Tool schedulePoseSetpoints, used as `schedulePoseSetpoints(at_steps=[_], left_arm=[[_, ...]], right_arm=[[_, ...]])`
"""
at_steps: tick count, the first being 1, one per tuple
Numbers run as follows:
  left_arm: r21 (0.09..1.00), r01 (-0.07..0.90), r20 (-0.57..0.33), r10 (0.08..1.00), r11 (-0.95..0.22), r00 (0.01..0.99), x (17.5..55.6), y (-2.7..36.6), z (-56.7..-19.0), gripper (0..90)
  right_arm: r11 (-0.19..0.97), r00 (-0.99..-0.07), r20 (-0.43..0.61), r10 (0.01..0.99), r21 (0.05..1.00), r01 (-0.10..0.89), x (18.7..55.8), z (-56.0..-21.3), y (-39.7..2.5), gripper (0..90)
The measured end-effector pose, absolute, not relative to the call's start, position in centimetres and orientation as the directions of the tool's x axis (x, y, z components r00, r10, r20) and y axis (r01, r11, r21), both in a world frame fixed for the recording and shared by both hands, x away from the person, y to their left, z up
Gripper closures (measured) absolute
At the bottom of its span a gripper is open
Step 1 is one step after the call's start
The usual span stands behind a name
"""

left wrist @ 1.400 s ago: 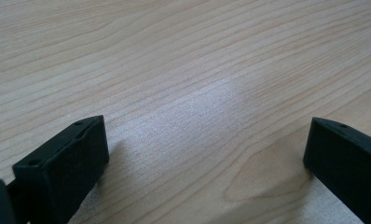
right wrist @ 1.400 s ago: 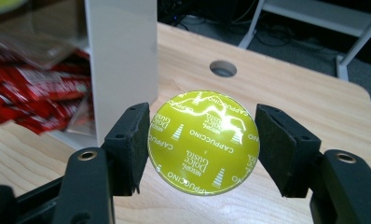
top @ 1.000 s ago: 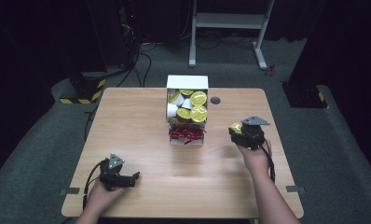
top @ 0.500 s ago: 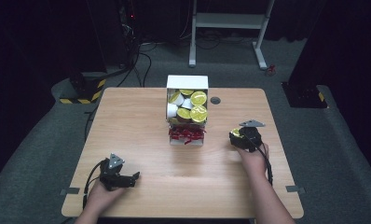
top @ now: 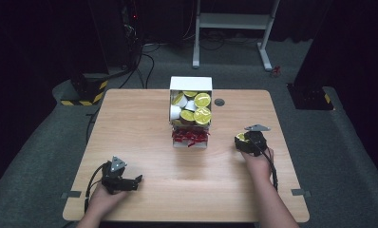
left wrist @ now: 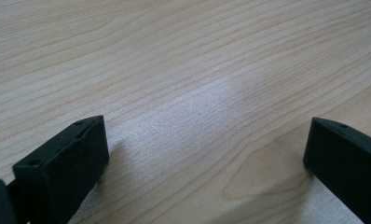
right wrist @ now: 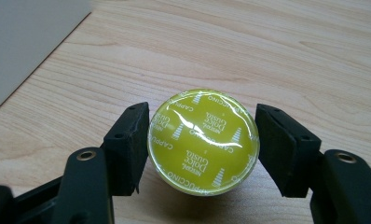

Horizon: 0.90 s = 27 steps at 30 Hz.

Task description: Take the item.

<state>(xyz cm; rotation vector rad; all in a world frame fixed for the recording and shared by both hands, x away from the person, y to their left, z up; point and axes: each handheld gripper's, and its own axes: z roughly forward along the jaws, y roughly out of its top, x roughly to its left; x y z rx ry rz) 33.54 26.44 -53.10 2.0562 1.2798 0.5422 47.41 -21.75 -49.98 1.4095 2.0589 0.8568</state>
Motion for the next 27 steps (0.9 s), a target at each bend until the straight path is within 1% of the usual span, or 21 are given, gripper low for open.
schedulePoseSetpoints(at_steps=[1, 2, 3, 6, 7, 8, 9, 10, 12, 13, 14, 20, 22, 23, 25, 27], left_arm=[[0.709, 0.63, 0.01, 0.898, -0.316, 0.439, 33.5, 26.4, -53.1, 0.4], [0.709, 0.631, 0.008, 0.899, -0.314, 0.439, 33.5, 26.4, -53.1, 0.4], [0.709, 0.63, 0.01, 0.898, -0.316, 0.439, 33.5, 26.4, -53.1, 0.4], [0.709, 0.63, 0.01, 0.898, -0.316, 0.439, 33.5, 26.5, -53.1, 0.4], [0.709, 0.63, 0.01, 0.898, -0.316, 0.439, 33.5, 26.5, -53.1, 0.4], [0.709, 0.63, 0.01, 0.898, -0.316, 0.439, 33.5, 26.5, -53.1, 0.4], [0.709, 0.63, 0.01, 0.898, -0.316, 0.439, 33.5, 26.4, -53.1, 0.4], [0.709, 0.63, 0.01, 0.898, -0.316, 0.439, 33.5, 26.5, -53.1, 0.4], [0.71, 0.63, 0.01, 0.898, -0.316, 0.439, 33.5, 26.5, -53.1, 0.4], [0.709, 0.632, 0.006, 0.899, -0.312, 0.438, 33.5, 26.4, -53.1, 0.4], [0.709, 0.63, 0.01, 0.898, -0.316, 0.439, 33.5, 26.4, -53.1, 0.3], [0.71, 0.63, 0.008, 0.898, -0.315, 0.439, 33.5, 26.4, -53.1, 0.4], [0.709, 0.63, 0.01, 0.898, -0.316, 0.439, 33.5, 26.4, -53.1, 0.4], [0.709, 0.63, 0.01, 0.898, -0.316, 0.439, 33.5, 26.4, -53.1, 0.4], [0.709, 0.63, 0.01, 0.898, -0.316, 0.439, 33.5, 26.5, -53.1, 0.4], [0.71, 0.629, 0.011, 0.898, -0.317, 0.44, 33.5, 26.5, -53.1, 0.3]], right_arm=[[0.27, -0.347, -0.05, 0.937, 0.736, 0.621, 47.4, -50.0, -21.8, 37.6], [0.259, -0.344, -0.037, 0.938, 0.733, 0.629, 47.4, -50.0, -21.8, 34.3], [0.259, -0.344, -0.037, 0.938, 0.733, 0.629, 47.4, -50.0, -21.8, 34.3], [0.234, -0.342, -0.007, 0.94, 0.742, 0.628, 47.4, -49.7, -21.9, 24.7], [0.234, -0.342, -0.007, 0.94, 0.742, 0.628, 47.4, -49.7, -21.9, 24.7], [0.235, -0.346, -0.008, 0.938, 0.748, 0.62, 47.4, -49.6, -21.9, 21.9], [0.235, -0.346, -0.008, 0.938, 0.748, 0.62, 47.4, -49.6, -21.9, 21.9], [0.228, -0.344, -0.001, 0.939, 0.751, 0.62, 47.2, -49.4, -21.8, 19.4], [0.225, -0.343, 0.001, 0.939, 0.752, 0.619, 47.2, -49.3, -21.8, 18.6], [0.216, -0.338, 0.006, 0.941, 0.758, 0.615, 47.0, -49.0, -21.8, 15.1], [0.217, -0.334, -0.003, 0.943, 0.765, 0.606, 47.0, -49.0, -21.8, 13.8], [0.213, -0.352, 0.008, 0.936, 0.782, 0.585, 46.1, -48.0, -21.9, 13.6], [0.194, -0.362, 0.035, 0.932, 0.794, 0.576, 45.2, -47.4, -21.7, 13.4], [0.194, -0.362, 0.035, 0.932, 0.794, 0.576, 45.2, -47.4, -21.7, 13.4], [0.218, -0.391, 0.018, 0.92, 0.806, 0.551, 44.2, -46.9, -21.4, 12.9], [0.224, -0.396, 0.013, 0.918, 0.807, 0.547, 43.7, -46.8, -21.2, 12.8]])
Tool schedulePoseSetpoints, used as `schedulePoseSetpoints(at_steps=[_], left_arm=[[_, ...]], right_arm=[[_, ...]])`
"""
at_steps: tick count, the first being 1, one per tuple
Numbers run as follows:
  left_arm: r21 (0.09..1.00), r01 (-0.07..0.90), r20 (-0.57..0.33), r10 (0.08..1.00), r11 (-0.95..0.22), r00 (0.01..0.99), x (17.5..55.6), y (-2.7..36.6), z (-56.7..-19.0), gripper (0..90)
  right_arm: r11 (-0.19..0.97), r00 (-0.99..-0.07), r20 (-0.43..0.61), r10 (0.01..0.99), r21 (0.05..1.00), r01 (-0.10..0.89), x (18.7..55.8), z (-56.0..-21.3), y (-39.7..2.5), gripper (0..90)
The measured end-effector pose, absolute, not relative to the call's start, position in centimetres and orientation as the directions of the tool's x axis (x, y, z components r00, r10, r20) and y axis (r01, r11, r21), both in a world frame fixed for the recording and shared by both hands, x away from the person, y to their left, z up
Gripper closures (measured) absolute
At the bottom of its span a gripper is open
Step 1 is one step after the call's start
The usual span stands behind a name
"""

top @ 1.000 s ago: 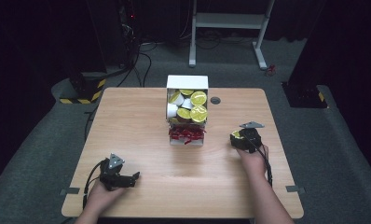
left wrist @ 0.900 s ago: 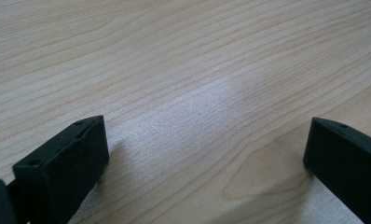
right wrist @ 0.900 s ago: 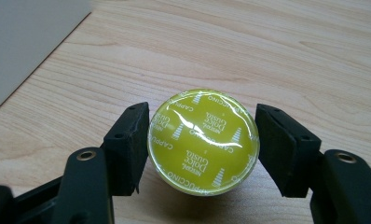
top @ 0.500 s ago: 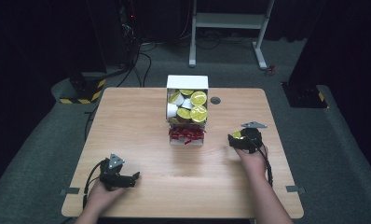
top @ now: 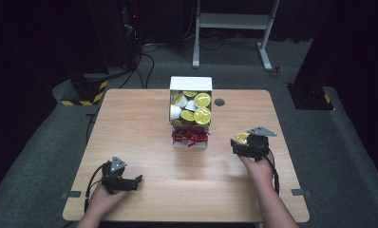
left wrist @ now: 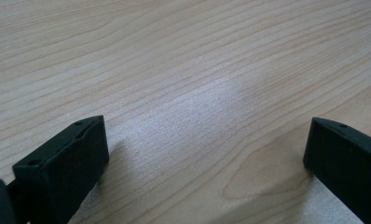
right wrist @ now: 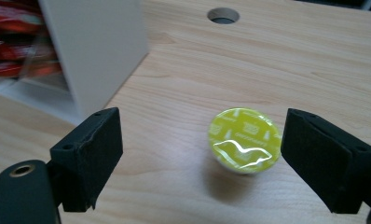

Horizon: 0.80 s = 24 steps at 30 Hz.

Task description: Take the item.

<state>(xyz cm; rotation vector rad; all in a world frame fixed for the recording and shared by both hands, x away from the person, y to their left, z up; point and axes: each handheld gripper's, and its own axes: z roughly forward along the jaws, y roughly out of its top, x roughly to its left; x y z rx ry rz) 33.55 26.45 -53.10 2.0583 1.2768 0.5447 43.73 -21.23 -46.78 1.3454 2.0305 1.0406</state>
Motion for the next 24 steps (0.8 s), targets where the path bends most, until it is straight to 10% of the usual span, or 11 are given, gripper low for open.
schedulePoseSetpoints(at_steps=[24], left_arm=[[0.707, 0.626, 0.014, 0.892, -0.328, 0.451, 33.5, 26.4, -53.1, 0.4]], right_arm=[[0.417, -0.543, -0.055, 0.838, 0.706, 0.572, 35.1, -52.5, -14.9, 9.8]])
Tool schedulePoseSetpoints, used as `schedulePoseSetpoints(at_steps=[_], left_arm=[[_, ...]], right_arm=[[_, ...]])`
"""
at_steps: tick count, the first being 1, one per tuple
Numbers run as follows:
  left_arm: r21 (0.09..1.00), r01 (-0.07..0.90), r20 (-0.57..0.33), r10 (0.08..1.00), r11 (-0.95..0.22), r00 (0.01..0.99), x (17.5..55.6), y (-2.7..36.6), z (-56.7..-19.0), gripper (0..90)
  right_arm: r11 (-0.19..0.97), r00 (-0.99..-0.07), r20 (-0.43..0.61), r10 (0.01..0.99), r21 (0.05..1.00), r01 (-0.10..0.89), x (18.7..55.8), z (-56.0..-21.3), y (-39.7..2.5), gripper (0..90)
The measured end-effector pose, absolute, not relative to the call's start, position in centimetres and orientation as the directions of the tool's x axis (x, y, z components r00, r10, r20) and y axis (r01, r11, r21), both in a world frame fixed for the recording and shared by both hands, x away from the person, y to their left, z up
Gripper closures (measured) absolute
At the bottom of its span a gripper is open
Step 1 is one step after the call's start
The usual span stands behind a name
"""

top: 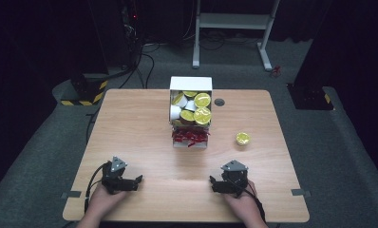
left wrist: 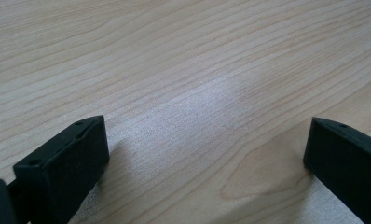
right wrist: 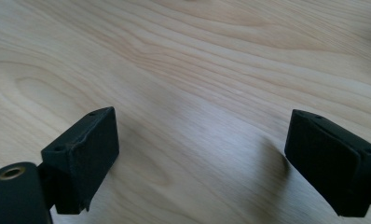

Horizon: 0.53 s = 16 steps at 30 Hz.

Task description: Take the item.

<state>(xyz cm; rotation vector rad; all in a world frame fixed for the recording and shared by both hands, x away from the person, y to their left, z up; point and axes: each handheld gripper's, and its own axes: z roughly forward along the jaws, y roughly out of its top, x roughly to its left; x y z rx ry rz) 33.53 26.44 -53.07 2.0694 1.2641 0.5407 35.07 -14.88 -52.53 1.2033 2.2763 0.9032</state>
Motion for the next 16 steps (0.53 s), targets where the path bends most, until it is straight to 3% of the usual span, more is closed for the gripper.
schedulePoseSetpoints(at_steps=[3, 16], left_arm=[[0.71, 0.626, 0.011, 0.894, -0.322, 0.448, 33.53, 26.41, -53.09, 0.4], [0.71, 0.627, 0.011, 0.896, -0.32, 0.444, 33.51, 26.36, -53.09, 0.5]], right_arm=[[0.398, -0.543, -0.013, 0.839, 0.696, 0.598, 35.16, -52.56, -14.76, 9.3], [0.403, -0.549, -0.012, 0.836, 0.693, 0.598, 35.23, -52.55, -15.22, 8.4]])
